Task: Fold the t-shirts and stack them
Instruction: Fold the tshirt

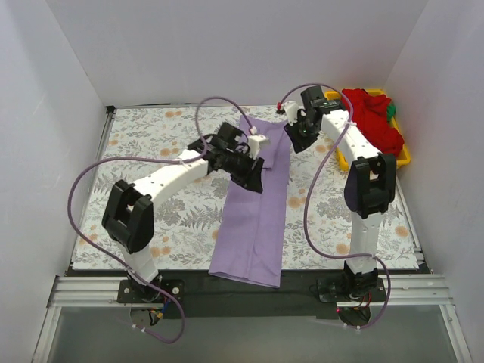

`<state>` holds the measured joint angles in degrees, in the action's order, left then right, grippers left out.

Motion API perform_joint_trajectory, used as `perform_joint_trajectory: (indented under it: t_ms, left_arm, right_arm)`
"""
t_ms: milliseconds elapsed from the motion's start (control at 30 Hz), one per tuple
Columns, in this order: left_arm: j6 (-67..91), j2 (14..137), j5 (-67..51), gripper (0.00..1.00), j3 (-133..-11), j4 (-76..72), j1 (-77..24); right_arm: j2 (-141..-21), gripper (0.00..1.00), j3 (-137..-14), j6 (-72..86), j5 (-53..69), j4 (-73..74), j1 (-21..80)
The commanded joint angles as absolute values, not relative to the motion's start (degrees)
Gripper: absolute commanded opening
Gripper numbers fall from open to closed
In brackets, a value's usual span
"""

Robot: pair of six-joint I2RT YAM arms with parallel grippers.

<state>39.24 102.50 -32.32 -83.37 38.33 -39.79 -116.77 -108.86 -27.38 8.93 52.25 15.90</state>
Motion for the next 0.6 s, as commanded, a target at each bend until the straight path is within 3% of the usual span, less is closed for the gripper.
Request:
perform_joint_trajectory:
  t_ms: [0, 333, 567]
  left_arm:
    - [44.2, 97.6, -36.8, 0.38, -81.1, 34.1, -32.4]
    - [48.5, 97.6, -36.4, 0.38, -80.2, 27.5, -21.3]
    - [48.4, 98.3, -34.1, 0.39, -80.7, 25.9, -15.9]
  right_arm:
    - [-121.5, 0.31, -110.6, -25.8, 14.8, 52.8, 17.9]
    - [-133.6, 0.24, -118.8, -23.2, 6.3, 47.9, 21.6]
    - [-142.1, 0.24, -125.0, -22.9, 4.1, 45.4, 22.9]
